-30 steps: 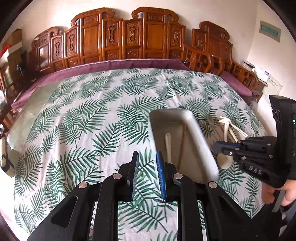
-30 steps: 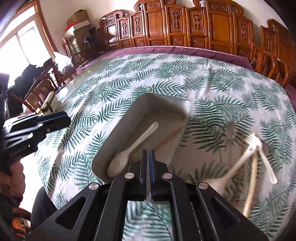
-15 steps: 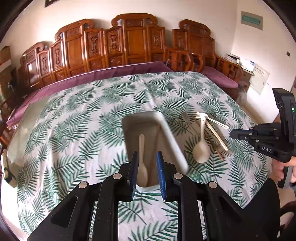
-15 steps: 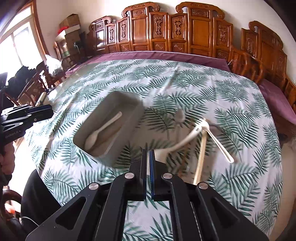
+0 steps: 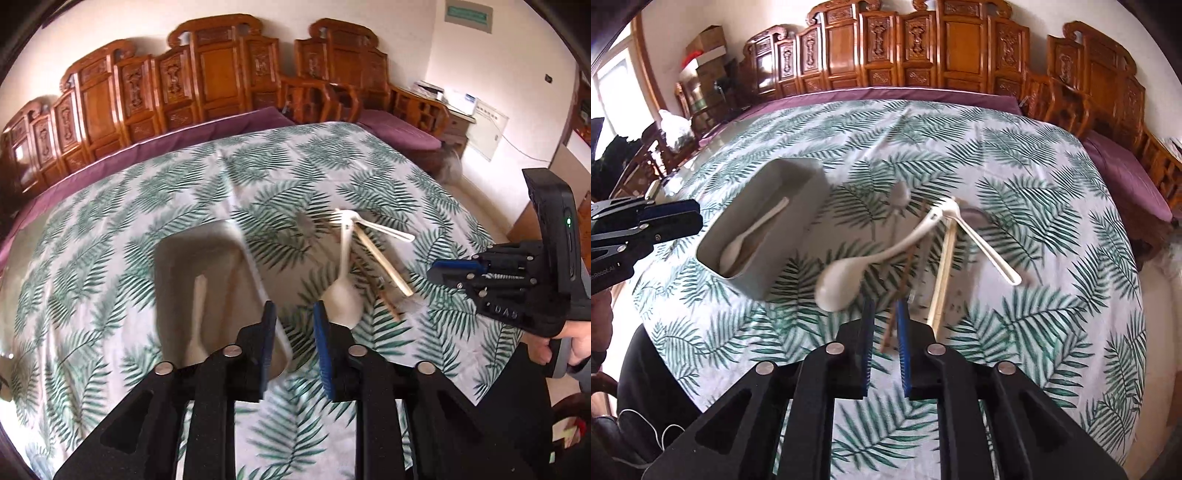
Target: Organize utensils
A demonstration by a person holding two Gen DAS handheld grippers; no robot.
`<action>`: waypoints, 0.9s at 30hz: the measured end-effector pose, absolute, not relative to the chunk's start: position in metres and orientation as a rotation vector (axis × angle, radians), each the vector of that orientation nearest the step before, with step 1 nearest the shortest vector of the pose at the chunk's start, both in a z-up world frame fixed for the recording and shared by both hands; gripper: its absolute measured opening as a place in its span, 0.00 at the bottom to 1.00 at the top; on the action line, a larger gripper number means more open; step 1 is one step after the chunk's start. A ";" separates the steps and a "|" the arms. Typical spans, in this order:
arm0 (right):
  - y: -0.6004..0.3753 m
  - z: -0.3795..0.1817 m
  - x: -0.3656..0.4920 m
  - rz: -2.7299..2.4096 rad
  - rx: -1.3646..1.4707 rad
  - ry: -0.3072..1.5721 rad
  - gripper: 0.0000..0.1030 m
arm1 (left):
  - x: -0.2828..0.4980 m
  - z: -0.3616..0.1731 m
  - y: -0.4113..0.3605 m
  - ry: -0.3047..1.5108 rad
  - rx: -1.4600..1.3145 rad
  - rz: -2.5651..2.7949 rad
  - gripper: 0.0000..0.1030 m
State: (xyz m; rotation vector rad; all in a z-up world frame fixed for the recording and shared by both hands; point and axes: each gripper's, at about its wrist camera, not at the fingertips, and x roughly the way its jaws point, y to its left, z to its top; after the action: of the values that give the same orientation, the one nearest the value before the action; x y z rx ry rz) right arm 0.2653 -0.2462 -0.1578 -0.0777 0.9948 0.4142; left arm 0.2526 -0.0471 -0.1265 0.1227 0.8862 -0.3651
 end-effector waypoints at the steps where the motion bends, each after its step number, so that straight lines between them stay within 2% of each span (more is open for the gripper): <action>1: -0.250 -0.159 0.267 0.411 -0.075 0.998 0.14 | 0.257 -0.128 -0.053 0.889 0.125 -0.375 0.25; 19: -0.290 -0.189 0.302 0.365 -0.062 1.037 0.14 | 0.318 -0.180 -0.130 1.005 0.158 -0.450 0.26; 22: -0.294 -0.191 0.307 0.364 -0.061 1.041 0.21 | 0.328 -0.192 -0.136 1.040 0.168 -0.440 0.27; 27: -0.299 -0.193 0.315 0.367 -0.050 1.038 0.21 | 0.341 -0.211 -0.142 1.092 0.181 -0.423 0.27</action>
State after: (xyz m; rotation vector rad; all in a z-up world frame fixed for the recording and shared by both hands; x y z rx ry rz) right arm 0.3150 -0.2987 -0.1933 -0.0504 1.0378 0.3672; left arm 0.3415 -0.1421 -0.2109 0.1811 1.0925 -0.4234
